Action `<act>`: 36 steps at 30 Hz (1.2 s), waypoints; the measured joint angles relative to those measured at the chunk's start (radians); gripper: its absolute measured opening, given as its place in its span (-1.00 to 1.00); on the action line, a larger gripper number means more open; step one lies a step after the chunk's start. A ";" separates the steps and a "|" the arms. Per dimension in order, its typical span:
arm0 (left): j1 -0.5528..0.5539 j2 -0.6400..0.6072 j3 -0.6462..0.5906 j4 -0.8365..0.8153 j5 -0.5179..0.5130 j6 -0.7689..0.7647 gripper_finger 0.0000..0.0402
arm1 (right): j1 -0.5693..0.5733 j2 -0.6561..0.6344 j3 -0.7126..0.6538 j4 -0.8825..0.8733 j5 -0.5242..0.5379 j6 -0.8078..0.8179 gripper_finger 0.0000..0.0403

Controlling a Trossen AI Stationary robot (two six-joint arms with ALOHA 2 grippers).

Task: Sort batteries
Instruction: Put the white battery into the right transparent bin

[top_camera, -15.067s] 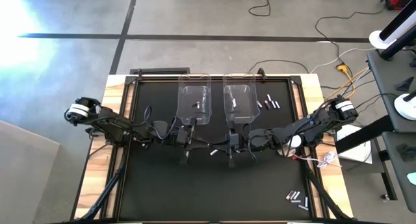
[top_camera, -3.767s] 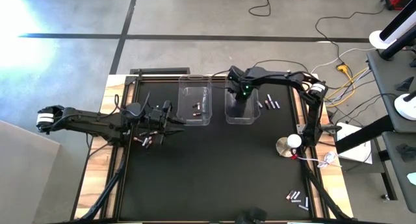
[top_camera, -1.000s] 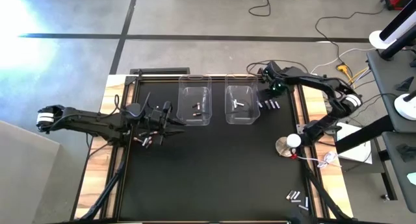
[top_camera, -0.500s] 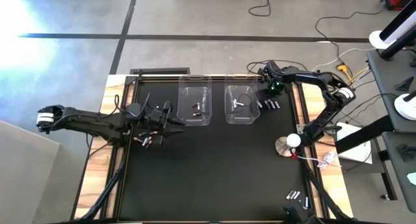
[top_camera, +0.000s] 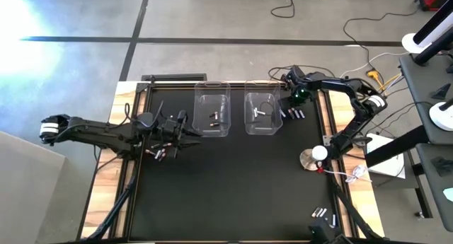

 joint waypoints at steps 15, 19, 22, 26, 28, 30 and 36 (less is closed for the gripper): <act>0.000 0.000 0.000 -0.018 0.000 0.000 -0.45 | 0.000 -0.045 -0.006 -0.009 -0.012 -0.006 -0.78; 0.000 0.000 0.000 -0.017 0.000 0.000 -0.45 | 0.000 -0.060 -0.006 -0.007 -0.017 -0.005 -0.78; 0.000 0.000 0.000 -0.017 0.000 0.000 -0.45 | 0.000 -0.064 -0.007 -0.006 -0.017 -0.003 -0.78; 0.000 0.000 0.000 -0.017 0.000 0.000 -0.45 | -0.004 -0.064 -0.024 -0.001 -0.013 0.001 -0.78; 0.000 0.000 0.000 -0.017 0.000 0.000 -0.45 | -0.009 -0.064 -0.032 0.005 0.013 0.002 -0.77; 0.000 0.000 0.000 -0.017 0.000 -0.001 -0.45 | -0.012 -0.064 -0.037 0.007 0.027 0.008 -0.76; 0.000 0.000 0.000 -0.017 0.000 -0.003 -0.45 | -0.019 -0.070 -0.036 0.039 0.050 0.047 -0.73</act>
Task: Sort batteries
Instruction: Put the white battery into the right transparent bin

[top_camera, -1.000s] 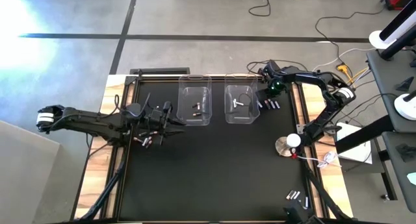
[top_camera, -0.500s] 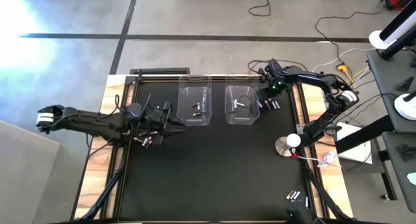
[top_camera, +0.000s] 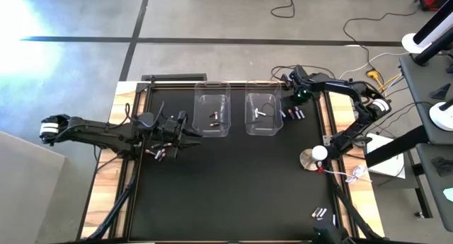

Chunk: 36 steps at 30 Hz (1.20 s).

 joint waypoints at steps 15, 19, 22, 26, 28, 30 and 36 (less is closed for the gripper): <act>0.000 0.000 0.000 -0.001 0.000 0.000 -0.45 | -0.007 -0.008 -0.001 -0.017 0.016 -0.040 -0.63; 0.000 0.000 0.000 -0.001 0.000 0.000 -0.45 | -0.007 -0.013 -0.001 -0.035 -0.042 -0.070 -0.54; 0.000 0.000 0.000 -0.001 0.000 0.000 -0.45 | -0.007 -0.007 -0.001 -0.037 -0.043 -0.092 -0.50; 0.000 0.000 0.000 -0.001 0.000 0.000 -0.45 | -0.007 0.010 -0.002 -0.036 -0.043 -0.112 -0.48; 0.000 0.000 0.000 -0.001 0.000 -0.003 -0.45 | -0.007 0.019 -0.002 -0.036 -0.043 -0.118 -0.49; 0.000 0.000 0.000 -0.002 0.000 -0.004 -0.45 | -0.007 0.022 -0.002 -0.035 -0.044 -0.122 -0.51; 0.000 0.000 0.000 -0.002 0.000 -0.004 -0.45 | -0.007 0.034 -0.002 -0.033 -0.050 -0.144 -0.65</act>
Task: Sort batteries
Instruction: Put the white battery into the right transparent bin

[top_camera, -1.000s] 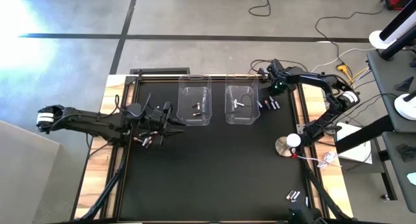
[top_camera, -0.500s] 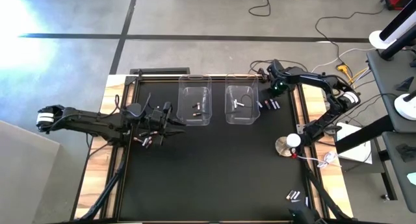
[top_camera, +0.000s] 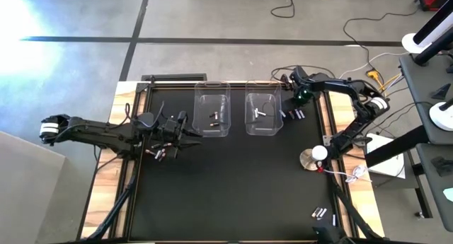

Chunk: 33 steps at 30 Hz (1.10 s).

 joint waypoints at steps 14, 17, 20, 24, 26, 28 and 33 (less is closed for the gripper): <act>-0.006 0.000 0.000 0.000 0.000 -0.008 -0.45 | 0.000 0.026 0.003 0.004 0.008 -0.033 -0.77; -0.006 0.000 0.000 0.000 0.000 -0.008 -0.45 | 0.000 0.027 0.002 0.005 0.008 -0.033 -0.79; -0.006 0.000 0.000 0.000 0.000 -0.008 -0.45 | 0.000 0.026 0.002 0.005 0.007 -0.033 -0.84; -0.006 0.000 0.000 0.000 0.000 -0.008 -0.45 | 0.000 0.023 0.001 0.005 0.007 -0.027 -0.87; -0.006 0.000 0.000 0.000 0.000 -0.008 -0.45 | 0.000 0.016 -0.001 0.005 0.007 -0.021 -0.88; -0.006 0.000 0.000 0.000 0.000 -0.008 -0.45 | 0.000 0.002 -0.003 0.003 0.007 -0.021 -0.88; -0.006 0.000 0.000 0.001 0.000 -0.008 -0.45 | 0.000 -0.069 -0.003 0.000 0.008 -0.015 -0.88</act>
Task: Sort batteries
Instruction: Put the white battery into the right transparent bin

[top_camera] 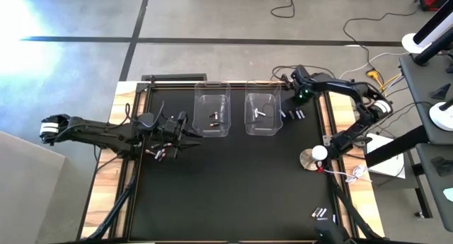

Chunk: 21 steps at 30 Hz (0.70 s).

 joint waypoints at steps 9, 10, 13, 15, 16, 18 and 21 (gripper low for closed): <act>0.000 0.000 0.000 0.002 0.000 0.000 -0.45 | 0.069 -0.212 0.001 -0.044 0.001 0.020 -0.88; 0.000 0.000 0.000 0.004 0.000 0.000 -0.45 | 0.086 -0.240 0.001 -0.043 0.001 0.020 -0.88; 0.000 0.000 0.000 0.005 0.000 0.000 -0.45 | 0.149 -0.312 0.005 -0.046 0.022 0.023 -0.88; 0.000 0.000 0.000 0.005 0.000 0.001 -0.45 | 0.195 -0.343 0.022 -0.057 0.027 0.024 -0.88; 0.000 0.000 0.000 0.006 0.000 0.004 -0.45 | 0.219 -0.352 0.034 -0.061 0.028 0.024 -0.88; 0.000 0.000 0.000 0.015 -0.001 0.008 -0.45 | 0.269 -0.355 0.063 -0.074 0.028 0.024 -0.88; 0.000 0.000 0.000 0.037 -0.001 0.010 -0.45 | 0.341 -0.324 0.125 -0.106 0.064 0.024 -0.88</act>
